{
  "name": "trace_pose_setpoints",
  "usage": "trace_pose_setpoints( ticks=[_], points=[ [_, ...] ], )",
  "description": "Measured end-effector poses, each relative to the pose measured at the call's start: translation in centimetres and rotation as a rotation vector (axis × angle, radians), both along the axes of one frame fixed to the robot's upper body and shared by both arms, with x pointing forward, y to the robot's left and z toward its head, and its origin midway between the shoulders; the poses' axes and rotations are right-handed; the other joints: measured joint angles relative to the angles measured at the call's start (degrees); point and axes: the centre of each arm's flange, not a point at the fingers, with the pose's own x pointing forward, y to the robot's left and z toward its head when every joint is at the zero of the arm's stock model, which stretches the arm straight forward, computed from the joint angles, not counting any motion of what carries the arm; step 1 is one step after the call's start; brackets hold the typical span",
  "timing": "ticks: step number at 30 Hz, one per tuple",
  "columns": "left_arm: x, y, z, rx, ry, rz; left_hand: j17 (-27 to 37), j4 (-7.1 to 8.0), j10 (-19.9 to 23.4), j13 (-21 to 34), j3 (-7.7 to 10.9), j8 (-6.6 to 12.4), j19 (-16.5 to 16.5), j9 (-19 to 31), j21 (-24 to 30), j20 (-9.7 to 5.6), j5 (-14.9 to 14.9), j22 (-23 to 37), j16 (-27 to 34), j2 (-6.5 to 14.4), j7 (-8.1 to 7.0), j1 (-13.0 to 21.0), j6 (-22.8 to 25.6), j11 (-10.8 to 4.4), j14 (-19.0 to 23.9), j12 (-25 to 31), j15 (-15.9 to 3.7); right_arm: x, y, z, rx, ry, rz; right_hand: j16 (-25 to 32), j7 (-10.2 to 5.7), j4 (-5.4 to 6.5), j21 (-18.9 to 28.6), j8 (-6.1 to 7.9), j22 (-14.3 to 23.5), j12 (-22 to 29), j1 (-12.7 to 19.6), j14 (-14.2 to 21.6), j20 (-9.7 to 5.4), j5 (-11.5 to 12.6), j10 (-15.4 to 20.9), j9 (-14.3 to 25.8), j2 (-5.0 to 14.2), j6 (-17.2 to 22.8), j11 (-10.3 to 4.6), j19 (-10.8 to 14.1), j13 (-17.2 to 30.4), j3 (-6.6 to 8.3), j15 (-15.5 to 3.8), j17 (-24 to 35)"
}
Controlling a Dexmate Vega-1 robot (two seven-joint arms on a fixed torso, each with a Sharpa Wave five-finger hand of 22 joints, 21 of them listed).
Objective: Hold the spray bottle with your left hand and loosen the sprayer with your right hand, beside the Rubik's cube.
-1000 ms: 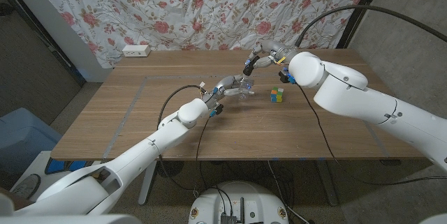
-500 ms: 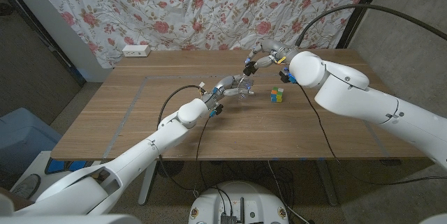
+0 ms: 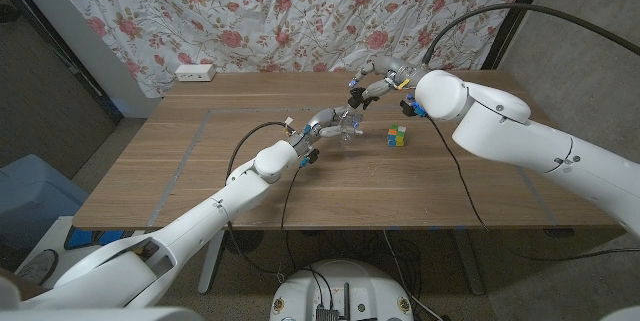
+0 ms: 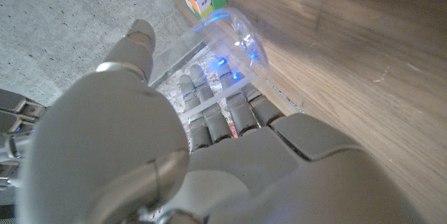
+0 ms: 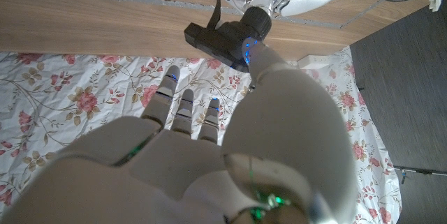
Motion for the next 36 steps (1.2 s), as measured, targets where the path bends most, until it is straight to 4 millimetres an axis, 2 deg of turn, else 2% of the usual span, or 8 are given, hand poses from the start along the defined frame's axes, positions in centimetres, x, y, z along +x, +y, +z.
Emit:
trace_pose_setpoints(
  ticks=[7, 11, 17, 21, 26, 30, 32, 36],
  points=[
    [0.2, 0.0, 0.1, -0.001, -0.001, -0.001, -0.01, 0.0, 0.0, 0.0, 0.0, -0.01, 0.0, 0.0, 0.0, 0.0, 0.0, 0.0, 0.0, -0.01, 0.0, -0.01, 0.0, 0.0, 0.0, 0.0, 0.0, 0.2, 0.0, 0.2, -0.019, 0.023, 0.009, -0.8, 0.28, 0.69, 0.0, -3.35, 0.0, -0.2, -2.57, -1.41, -0.01, -1.34, -2.05, -1.04, -0.91, -5.74, 1.65, -0.41, 0.0, -1.87, 1.49, -0.26],
    [0.2, 0.0, 0.2, -0.002, -0.003, -0.002, -0.01, 0.0, 0.12, 0.0, 0.0, -0.05, 0.0, -0.01, 0.0, 0.0, 0.0, 0.0, 0.0, -0.01, 0.0, -0.01, 0.0, 0.12, 0.0, 0.0, 0.0, 0.4, -0.1, 0.4, -0.032, 0.035, 0.012, -1.11, 1.35, 1.14, 0.0, -4.27, 0.0, -0.2, -4.32, -1.79, 0.0, -2.41, -2.96, -1.5, -1.43, -7.23, 2.56, -0.82, 0.0, -2.87, 2.68, -0.51],
    [0.4, 0.0, 0.2, -0.003, -0.003, -0.002, -0.01, 0.01, 0.41, -0.01, -0.01, -0.21, 0.0, -0.01, 0.0, 0.0, 0.0, 0.0, 0.0, -0.23, 0.41, -0.23, 0.41, 0.23, 0.0, -0.01, 0.0, 0.6, -0.1, 0.6, -0.059, 0.057, 0.025, -1.56, 3.46, 2.69, 0.0, -5.54, 0.0, -0.2, -10.15, -2.55, 0.1, -5.45, -4.26, -2.16, -2.85, -9.32, 4.31, -1.53, -0.01, -5.11, 4.22, -0.8],
    [0.4, 0.0, 0.2, -0.002, -0.003, -0.002, -0.01, 0.01, 0.4, -0.01, -0.01, -0.21, 0.0, -0.01, 0.0, 0.0, 0.0, 0.0, 0.0, -0.23, 0.41, -0.23, 0.41, 0.23, 0.0, -0.01, 0.0, 0.8, -0.4, 1.0, -0.082, 0.064, 0.03, -1.96, 4.71, 3.25, 0.0, -6.88, 0.0, -0.19, -12.94, -2.75, 0.3, -7.47, -4.68, -2.61, -3.26, -11.63, 4.74, -1.94, -0.01, -6.29, 4.42, -1.02],
    [0.4, 0.0, 0.2, -0.002, -0.004, -0.002, 0.19, 0.01, 0.4, 0.27, -0.01, -0.21, 0.0, -0.01, 0.0, 0.0, 0.0, 0.0, 0.0, -0.22, 0.41, -0.22, 0.41, 0.22, 0.0, -0.01, 0.0, 1.0, -0.7, 1.2, -0.11, 0.067, 0.038, -1.96, 5.82, 3.87, 0.0, -8.15, 0.0, -0.19, -15.15, -2.75, -0.11, -8.28, -5.28, -2.9, -4.12, -14.94, 5.33, -2.35, -0.01, -7.35, 4.42, -1.06],
    [0.4, 0.1, 0.3, 0.0, -0.005, -0.001, 0.25, 0.01, 0.4, 0.27, -0.01, -0.22, 0.0, -0.01, 0.0, 0.0, 0.0, 0.0, 0.0, -0.22, 0.39, -0.22, 0.43, 0.22, 0.0, -0.01, 0.0, 0.8, -0.4, 1.4, -0.137, 0.059, 0.071, -2.44, 6.0, 4.13, 0.0, -8.61, 0.0, -0.19, -17.1, -2.75, -0.11, -8.41, -5.28, -3.16, -4.59, -16.99, 5.33, -2.35, -0.01, -8.09, 4.41, -1.06],
    [0.4, 0.1, 0.3, 0.001, -0.005, -0.002, 0.27, 0.01, 0.4, 0.27, -0.01, -0.22, 0.0, -0.01, 0.0, 0.0, 0.0, 0.0, 0.0, -0.22, 0.39, -0.22, 0.43, 0.22, 0.0, -0.01, 0.0, 1.1, -1.2, 1.7, -0.143, 0.054, 0.063, -2.44, 5.91, 4.19, 0.0, -8.82, 0.0, -0.19, -17.43, -2.75, -0.11, -8.41, -5.28, -3.16, -4.89, -17.34, 5.33, -2.35, -0.01, -8.15, 4.41, -1.06],
    [0.4, 0.1, 0.4, 0.001, -0.006, -0.002, 0.27, -0.14, 0.4, 0.27, 0.14, -0.22, 0.0, -0.01, 0.0, 0.0, 0.0, 0.0, 0.0, -0.22, 0.4, -0.22, 0.43, 0.21, 0.0, -0.01, 0.0, 0.7, -0.5, 1.8, -0.166, 0.04, 0.099, -2.44, 5.81, 4.5, 0.0, -9.04, 0.0, 0.04, -18.56, -2.75, -0.09, -8.41, -5.05, -3.42, -4.83, -18.67, 5.09, -2.37, -0.01, -8.46, 4.41, -1.33]
  ],
)
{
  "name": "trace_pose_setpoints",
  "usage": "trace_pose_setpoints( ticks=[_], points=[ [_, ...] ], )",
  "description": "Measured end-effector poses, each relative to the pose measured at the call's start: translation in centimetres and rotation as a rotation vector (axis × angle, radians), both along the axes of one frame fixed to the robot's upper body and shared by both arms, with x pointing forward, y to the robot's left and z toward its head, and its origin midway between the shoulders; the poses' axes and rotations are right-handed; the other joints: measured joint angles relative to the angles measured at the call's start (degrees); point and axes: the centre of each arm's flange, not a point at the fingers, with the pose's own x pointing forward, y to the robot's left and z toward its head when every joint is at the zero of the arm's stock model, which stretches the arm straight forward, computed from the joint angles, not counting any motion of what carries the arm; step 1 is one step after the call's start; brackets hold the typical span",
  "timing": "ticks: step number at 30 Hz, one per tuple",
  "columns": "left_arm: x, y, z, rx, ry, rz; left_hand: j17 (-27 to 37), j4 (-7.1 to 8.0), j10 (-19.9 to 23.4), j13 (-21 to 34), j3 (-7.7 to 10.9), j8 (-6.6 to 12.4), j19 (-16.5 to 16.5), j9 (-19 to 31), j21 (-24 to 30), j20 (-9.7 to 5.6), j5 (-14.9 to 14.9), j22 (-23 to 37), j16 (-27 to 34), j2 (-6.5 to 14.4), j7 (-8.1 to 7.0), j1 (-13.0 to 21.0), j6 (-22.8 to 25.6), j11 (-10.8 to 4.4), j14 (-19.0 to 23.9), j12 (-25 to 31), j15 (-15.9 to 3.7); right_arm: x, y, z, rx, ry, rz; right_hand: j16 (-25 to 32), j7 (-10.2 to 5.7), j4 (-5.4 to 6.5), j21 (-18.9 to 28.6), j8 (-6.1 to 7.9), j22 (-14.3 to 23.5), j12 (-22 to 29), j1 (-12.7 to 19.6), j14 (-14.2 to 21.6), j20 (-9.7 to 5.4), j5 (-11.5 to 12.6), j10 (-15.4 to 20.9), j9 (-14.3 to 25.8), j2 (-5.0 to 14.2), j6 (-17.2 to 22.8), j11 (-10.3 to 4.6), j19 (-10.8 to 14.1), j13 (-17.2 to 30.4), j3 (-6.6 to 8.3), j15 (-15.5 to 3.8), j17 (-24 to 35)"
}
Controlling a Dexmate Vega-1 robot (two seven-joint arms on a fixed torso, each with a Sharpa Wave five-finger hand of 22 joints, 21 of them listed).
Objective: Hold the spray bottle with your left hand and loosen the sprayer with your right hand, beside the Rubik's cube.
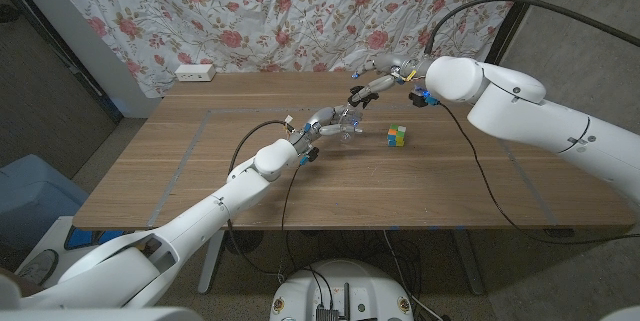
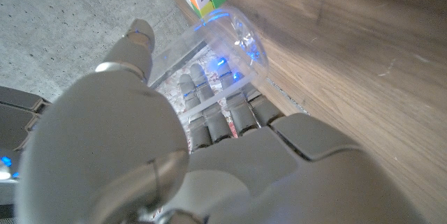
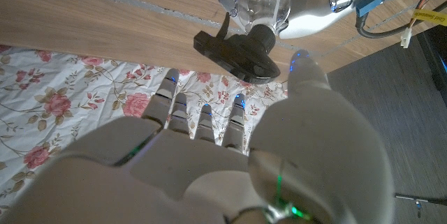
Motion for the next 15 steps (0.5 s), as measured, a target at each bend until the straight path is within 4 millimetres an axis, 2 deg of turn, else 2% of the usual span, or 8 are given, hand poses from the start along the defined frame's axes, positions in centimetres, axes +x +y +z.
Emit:
trace_pose_setpoints(
  ticks=[2, 3, 10, 11, 14, 15],
  points=[
    [0.0, 0.0, 0.0, 0.002, 0.0, -0.002, 0.0, 0.0, 0.0, 0.0, 0.0, 0.0, 0.0, 0.0, 0.0, 0.0, 0.0, 0.0, 0.0, 0.0, 0.0, 0.0, 0.0, 0.0, 0.0, 0.0, 0.0, -0.2, 0.3, 0.1, -0.01, -0.008, 0.019, 0.0, 0.12, 0.01, 0.0, 0.0, 0.0, 0.0, -0.25, 0.0, 0.3, 0.0, 0.19, 0.0, -0.22, -0.73, -0.19, -0.3, 0.0, -0.01, 0.0, 0.0],
    [0.0, 0.0, 0.0, 0.002, 0.0, -0.002, 0.0, 0.0, 0.11, 0.0, 0.0, 0.0, 0.0, 0.0, 0.0, 0.0, 0.0, 0.0, 0.0, 0.0, 0.0, 0.0, 0.0, 0.1, 0.0, 0.0, 0.0, 0.5, -1.2, 0.1, -0.002, -0.008, -0.009, 0.0, 0.15, 0.19, 0.0, 0.0, 0.0, 0.21, -1.08, 0.0, 0.3, 0.0, 0.19, 0.0, -0.27, -1.14, -0.19, -0.3, 0.0, -0.19, 0.0, 0.0],
    [0.0, 0.0, 0.0, 0.003, -0.001, -0.001, -0.01, 0.0, 0.28, -0.01, 0.0, -0.01, 0.0, 0.0, 0.0, 0.0, 0.0, 0.0, 0.0, 0.01, 0.1, 0.01, 0.1, 0.15, 0.0, -0.01, 0.0, -0.4, 0.1, 0.4, -0.046, -0.046, 0.064, 0.0, 1.06, 0.64, 0.0, 0.0, 0.0, 0.23, -3.09, 0.0, 0.3, 0.0, -0.34, -0.28, -0.52, -2.23, 0.74, -0.3, 0.0, -1.11, 0.0, 0.01],
    [0.0, 0.0, 0.0, 0.005, -0.001, -0.003, -0.01, 0.0, 0.28, -0.01, 0.0, -0.01, 0.0, 0.0, 0.0, 0.0, 0.0, 0.0, 0.0, 0.01, 0.11, 0.01, 0.1, 0.14, 0.0, -0.01, 0.0, 0.9, -2.2, 0.3, -0.028, -0.038, 0.021, 0.0, 1.29, 0.64, 0.0, 0.01, 0.0, 0.23, -3.1, 0.0, 0.29, 0.0, -0.58, -0.28, -0.53, -1.99, 0.98, -0.31, 0.0, -1.1, 0.0, 0.01],
    [0.0, 0.0, 0.0, 0.006, -0.001, -0.003, -0.01, 0.0, 0.28, -0.01, 0.0, -0.02, 0.0, 0.0, 0.0, 0.0, 0.0, 0.0, 0.0, 0.01, 0.11, 0.01, 0.11, 0.14, 0.0, -0.01, 0.0, 0.8, -1.9, 0.3, -0.048, -0.053, 0.049, 0.0, 1.61, 0.99, 0.0, 0.26, 0.0, -0.04, -4.42, -0.54, 0.31, 0.0, -0.98, -0.27, -0.55, -1.94, 1.38, -0.72, 0.27, -1.45, 0.09, 0.01],
    [0.0, 0.0, 0.0, 0.007, -0.002, -0.004, -0.01, 0.0, 0.28, -0.01, 0.0, 0.01, 0.0, 0.0, 0.0, 0.0, 0.0, 0.0, 0.0, 0.01, 0.12, 0.01, 0.11, 0.14, 0.0, -0.01, 0.0, 0.6, -1.7, 0.3, -0.058, -0.06, 0.065, 0.0, 2.01, 1.19, 0.0, 0.26, 0.0, -0.04, -5.04, -0.54, 0.42, 0.0, -1.06, -0.27, 0.06, -1.94, 1.46, -0.83, 0.28, -1.65, 0.09, 0.01]
  ],
)
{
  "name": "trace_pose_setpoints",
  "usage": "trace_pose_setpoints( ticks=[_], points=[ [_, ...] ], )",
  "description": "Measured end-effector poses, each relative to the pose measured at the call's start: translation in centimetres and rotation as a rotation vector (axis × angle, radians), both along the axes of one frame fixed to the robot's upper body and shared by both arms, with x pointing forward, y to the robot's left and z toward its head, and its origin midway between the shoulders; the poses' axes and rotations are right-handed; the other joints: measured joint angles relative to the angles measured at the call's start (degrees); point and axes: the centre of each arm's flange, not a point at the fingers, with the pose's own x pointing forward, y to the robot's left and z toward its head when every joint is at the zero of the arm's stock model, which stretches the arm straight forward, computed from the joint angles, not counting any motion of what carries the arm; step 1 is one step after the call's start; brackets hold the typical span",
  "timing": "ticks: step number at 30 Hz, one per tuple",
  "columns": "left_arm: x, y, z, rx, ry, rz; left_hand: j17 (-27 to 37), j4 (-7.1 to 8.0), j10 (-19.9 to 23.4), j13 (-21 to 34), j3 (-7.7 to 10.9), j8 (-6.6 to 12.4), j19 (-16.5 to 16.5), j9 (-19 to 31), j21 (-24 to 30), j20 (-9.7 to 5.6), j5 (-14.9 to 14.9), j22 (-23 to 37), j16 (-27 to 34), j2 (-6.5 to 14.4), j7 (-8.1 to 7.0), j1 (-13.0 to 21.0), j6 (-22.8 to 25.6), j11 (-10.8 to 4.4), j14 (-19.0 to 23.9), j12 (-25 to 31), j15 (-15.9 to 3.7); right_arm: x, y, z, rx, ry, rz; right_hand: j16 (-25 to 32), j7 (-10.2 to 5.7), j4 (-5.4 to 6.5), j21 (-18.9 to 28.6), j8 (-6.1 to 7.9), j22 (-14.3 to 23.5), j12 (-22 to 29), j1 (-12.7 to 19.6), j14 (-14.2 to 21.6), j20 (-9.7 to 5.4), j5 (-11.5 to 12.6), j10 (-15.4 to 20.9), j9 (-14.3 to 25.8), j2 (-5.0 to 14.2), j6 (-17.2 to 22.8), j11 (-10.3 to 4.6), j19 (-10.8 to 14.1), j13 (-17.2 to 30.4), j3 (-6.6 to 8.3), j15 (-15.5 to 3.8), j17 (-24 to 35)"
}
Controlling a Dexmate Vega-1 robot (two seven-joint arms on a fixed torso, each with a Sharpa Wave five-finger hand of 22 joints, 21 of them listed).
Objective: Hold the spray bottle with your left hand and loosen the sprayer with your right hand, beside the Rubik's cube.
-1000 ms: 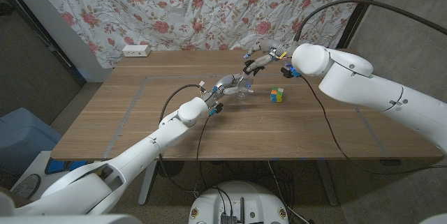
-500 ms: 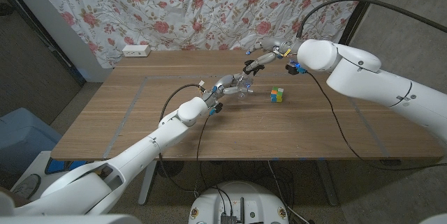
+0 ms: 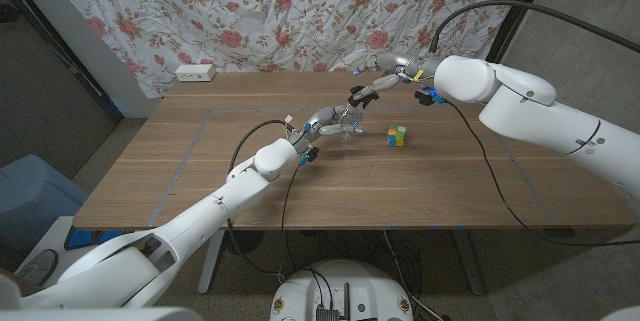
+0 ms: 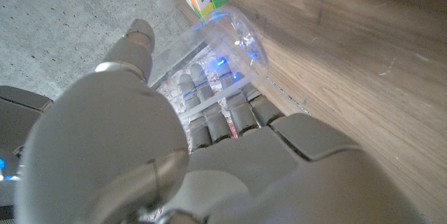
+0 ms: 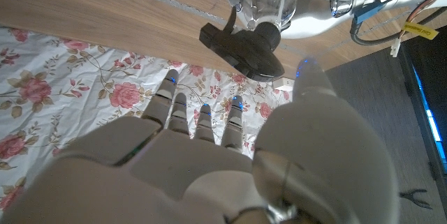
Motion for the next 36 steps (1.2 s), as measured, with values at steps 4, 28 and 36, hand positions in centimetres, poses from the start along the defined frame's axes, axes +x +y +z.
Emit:
trace_pose_setpoints(
  ticks=[4, 28, 36],
  points=[
    [0.0, -0.1, 0.1, 0.004, -0.001, -0.004, 0.0, 0.0, 0.0, 0.0, 0.0, 0.2, 0.0, 0.0, 0.0, 0.0, 0.0, 0.0, 0.0, 0.0, 0.09, 0.0, 0.09, 0.0, 0.0, 0.0, 0.0, 0.8, -0.9, -0.1, -0.017, -0.005, 0.01, -0.2, 0.81, 0.66, 0.0, 0.0, 0.0, -0.19, -2.48, -0.43, -0.02, 0.0, -0.86, 0.0, 0.11, -0.6, 0.86, 0.02, 0.0, -0.63, 0.0, -0.27],
    [-0.1, 0.1, 0.4, 0.016, -0.007, -0.008, -0.01, 0.0, 0.0, 0.27, 0.0, 0.21, 0.0, -0.01, 0.0, 0.0, 0.0, 0.0, 0.0, 0.0, 0.19, 0.0, 0.18, -0.01, 0.0, -0.37, 0.0, 2.8, -2.3, -0.7, -0.054, -0.059, 0.071, -0.73, 1.12, -0.17, 0.0, 4.01, 0.0, -0.39, -5.81, -2.43, -0.13, -0.01, -5.95, 1.24, 0.1, 4.41, 4.69, -0.69, -0.01, -0.47, -0.21, -0.8],
    [-0.1, 0.2, 0.4, 0.016, -0.005, -0.006, -0.01, 0.0, 0.0, 0.29, 0.0, 0.17, 0.0, -0.01, 0.0, 0.0, 0.0, 0.0, 0.0, 0.0, 0.19, 0.0, 0.18, -0.01, 0.0, -0.37, 0.0, 3.4, -2.5, -1.1, -0.054, -0.073, 0.066, -0.95, 0.46, -0.88, 0.0, 4.45, 0.0, -0.39, -5.8, -3.28, -0.13, -0.01, -6.59, 1.49, 0.1, 5.06, 4.68, -0.68, -0.01, -0.24, 0.02, -1.03]
  ],
)
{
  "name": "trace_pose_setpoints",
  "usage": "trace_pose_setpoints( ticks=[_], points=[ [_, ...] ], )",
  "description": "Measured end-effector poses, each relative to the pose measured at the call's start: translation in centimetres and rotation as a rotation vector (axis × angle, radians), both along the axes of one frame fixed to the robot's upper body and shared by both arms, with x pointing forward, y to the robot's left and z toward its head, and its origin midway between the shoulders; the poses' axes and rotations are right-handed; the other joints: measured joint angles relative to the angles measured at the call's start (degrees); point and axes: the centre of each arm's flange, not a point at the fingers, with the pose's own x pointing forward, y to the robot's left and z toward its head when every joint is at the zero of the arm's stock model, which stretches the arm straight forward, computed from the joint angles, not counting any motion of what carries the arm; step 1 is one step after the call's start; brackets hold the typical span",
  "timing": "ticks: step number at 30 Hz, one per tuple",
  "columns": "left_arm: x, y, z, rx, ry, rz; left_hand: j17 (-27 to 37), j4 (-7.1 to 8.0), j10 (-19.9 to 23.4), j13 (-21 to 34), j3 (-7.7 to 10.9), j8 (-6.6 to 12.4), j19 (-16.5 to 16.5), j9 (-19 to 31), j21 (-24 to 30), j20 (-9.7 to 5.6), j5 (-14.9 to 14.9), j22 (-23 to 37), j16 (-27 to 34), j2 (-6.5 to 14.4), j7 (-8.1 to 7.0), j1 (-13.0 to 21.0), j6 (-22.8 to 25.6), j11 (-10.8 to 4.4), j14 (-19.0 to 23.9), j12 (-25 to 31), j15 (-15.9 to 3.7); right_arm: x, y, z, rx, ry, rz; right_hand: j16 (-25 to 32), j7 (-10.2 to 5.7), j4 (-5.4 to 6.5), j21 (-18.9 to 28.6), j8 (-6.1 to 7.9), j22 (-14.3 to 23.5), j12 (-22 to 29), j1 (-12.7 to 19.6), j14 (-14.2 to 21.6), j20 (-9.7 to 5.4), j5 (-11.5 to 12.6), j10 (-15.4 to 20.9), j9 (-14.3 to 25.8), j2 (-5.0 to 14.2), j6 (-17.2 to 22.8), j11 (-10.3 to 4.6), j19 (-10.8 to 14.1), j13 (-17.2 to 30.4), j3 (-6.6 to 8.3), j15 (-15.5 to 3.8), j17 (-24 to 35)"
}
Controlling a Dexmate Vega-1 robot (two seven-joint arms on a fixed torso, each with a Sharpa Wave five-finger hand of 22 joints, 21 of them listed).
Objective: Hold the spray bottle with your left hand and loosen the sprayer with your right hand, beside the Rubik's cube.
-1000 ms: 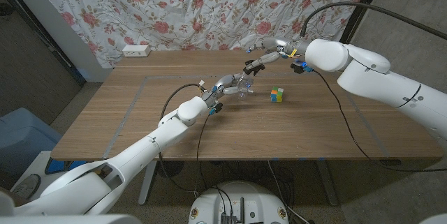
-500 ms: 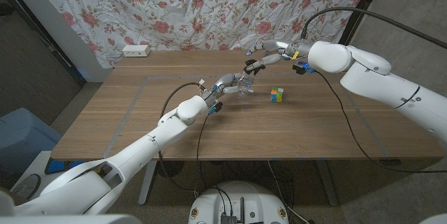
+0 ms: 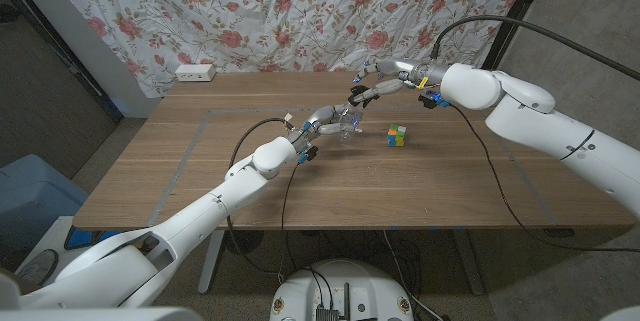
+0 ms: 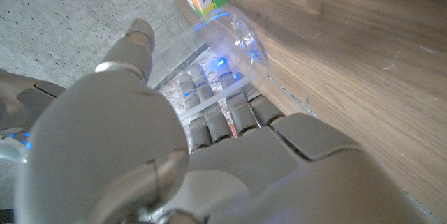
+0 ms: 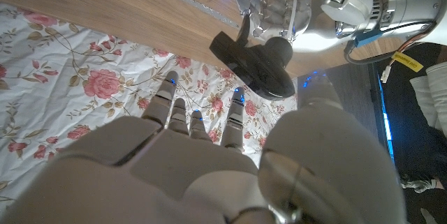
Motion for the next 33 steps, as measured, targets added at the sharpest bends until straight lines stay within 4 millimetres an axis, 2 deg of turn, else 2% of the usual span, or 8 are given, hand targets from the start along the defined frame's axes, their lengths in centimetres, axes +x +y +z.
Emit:
trace_pose_setpoints(
  ticks=[4, 15, 23, 27, 33],
  points=[
    [0.0, 0.0, 0.0, 0.0, 0.001, 0.0, 0.0, 0.0, 0.0, 0.0, 0.0, -0.01, 0.0, 0.0, 0.0, 0.0, 0.0, 0.0, 0.0, 0.0, 0.0, 0.0, 0.0, 0.0, 0.0, 0.0, 0.0, 0.3, 0.0, -0.2, 0.0, 0.0, -0.004, 0.0, -0.52, -0.55, 0.0, 0.79, 0.0, 0.0, 0.01, -0.51, 0.0, 0.0, -0.59, 0.27, -0.01, 1.35, 0.01, 0.0, 0.0, 0.09, -0.13, -0.03],
    [0.1, -0.2, 0.2, 0.002, 0.0, -0.001, 0.0, 0.0, 0.0, -0.01, 0.0, -0.16, 0.0, 0.0, 0.0, 0.0, 0.0, 0.0, 0.0, 0.0, 0.0, 0.0, 0.0, 0.0, 0.0, 0.0, 0.0, 0.8, 0.1, -0.9, -0.007, -0.005, -0.015, 0.0, -1.43, -1.28, 0.0, 1.33, 0.0, 0.0, 0.82, -0.7, -0.2, 0.0, -0.83, 0.8, -0.82, 2.67, -0.24, -0.2, 0.0, 0.34, 0.08, -0.03],
    [0.0, -0.3, 0.1, 0.005, -0.001, -0.002, 0.0, 0.0, 0.0, -0.01, 0.0, -0.17, 0.0, 0.0, 0.0, 0.0, 0.0, 0.0, 0.0, 0.0, 0.01, 0.0, 0.0, 0.0, 0.0, -0.01, 0.0, 0.9, 0.3, -1.4, -0.005, -0.011, -0.017, 0.01, -2.79, -1.89, 0.0, 2.77, 0.0, 0.22, 0.61, -1.01, -0.21, 0.0, -0.97, 1.07, -0.6, 4.84, -0.42, -0.21, -0.01, 0.95, -0.23, -0.03],
    [-0.1, -0.4, 0.2, 0.005, -0.002, -0.003, 0.0, 0.0, 0.0, -0.01, 0.0, -0.17, 0.0, 0.0, 0.0, 0.0, 0.0, 0.0, 0.0, -0.01, 0.01, -0.01, 0.0, 0.0, 0.0, -0.01, 0.0, 0.9, 0.4, -1.6, -0.001, -0.015, -0.016, 0.01, -3.5, -2.37, 0.0, 3.63, 0.0, 0.43, 0.63, -1.0, -0.21, 0.0, -0.35, 1.33, -0.58, 6.38, -1.04, -0.2, -0.01, 1.43, -0.23, -0.29],
    [-0.3, -0.5, 0.1, 0.008, -0.001, -0.004, 0.2, 0.0, 0.0, -0.02, 0.0, -0.18, 0.0, 0.0, 0.0, 0.0, 0.0, 0.0, 0.0, -0.01, 0.01, -0.01, 0.0, 0.0, 0.0, -0.05, 0.0, 1.0, 0.5, -2.0, 0.011, -0.022, -0.014, 0.29, -4.31, -3.26, 0.0, 5.08, 0.0, 0.66, 1.83, -0.96, -0.36, 0.22, 0.56, 1.82, 0.62, 8.85, -1.94, -0.01, -0.01, 2.0, -0.19, -0.3]
  ],
)
